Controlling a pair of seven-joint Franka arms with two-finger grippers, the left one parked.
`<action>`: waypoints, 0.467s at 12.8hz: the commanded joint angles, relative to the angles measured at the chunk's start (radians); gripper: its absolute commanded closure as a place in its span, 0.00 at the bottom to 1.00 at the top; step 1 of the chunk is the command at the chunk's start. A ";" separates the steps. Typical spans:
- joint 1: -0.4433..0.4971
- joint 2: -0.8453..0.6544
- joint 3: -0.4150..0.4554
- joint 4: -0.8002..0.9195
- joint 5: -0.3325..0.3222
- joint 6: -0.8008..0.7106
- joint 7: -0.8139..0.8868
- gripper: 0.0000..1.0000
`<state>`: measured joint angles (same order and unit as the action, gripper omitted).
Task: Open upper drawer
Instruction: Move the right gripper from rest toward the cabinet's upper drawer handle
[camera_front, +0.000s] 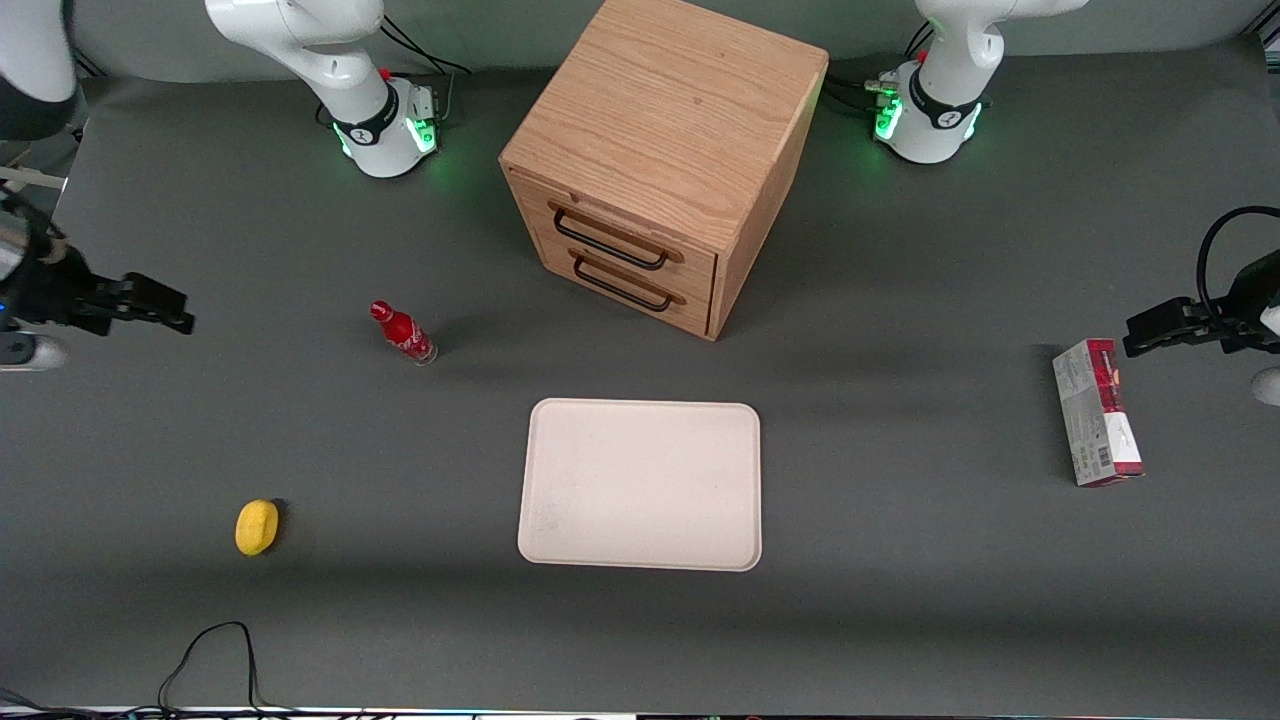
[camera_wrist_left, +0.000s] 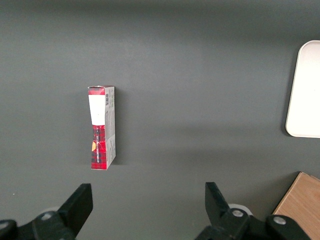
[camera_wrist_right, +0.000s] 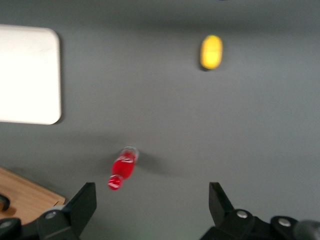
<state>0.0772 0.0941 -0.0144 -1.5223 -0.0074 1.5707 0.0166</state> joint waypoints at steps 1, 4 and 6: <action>0.143 0.077 -0.001 0.086 -0.002 -0.018 -0.009 0.00; 0.280 0.119 -0.001 0.093 0.001 -0.014 -0.010 0.00; 0.372 0.156 0.002 0.094 0.021 -0.005 -0.010 0.00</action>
<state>0.3818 0.2038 -0.0034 -1.4677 -0.0045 1.5718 0.0186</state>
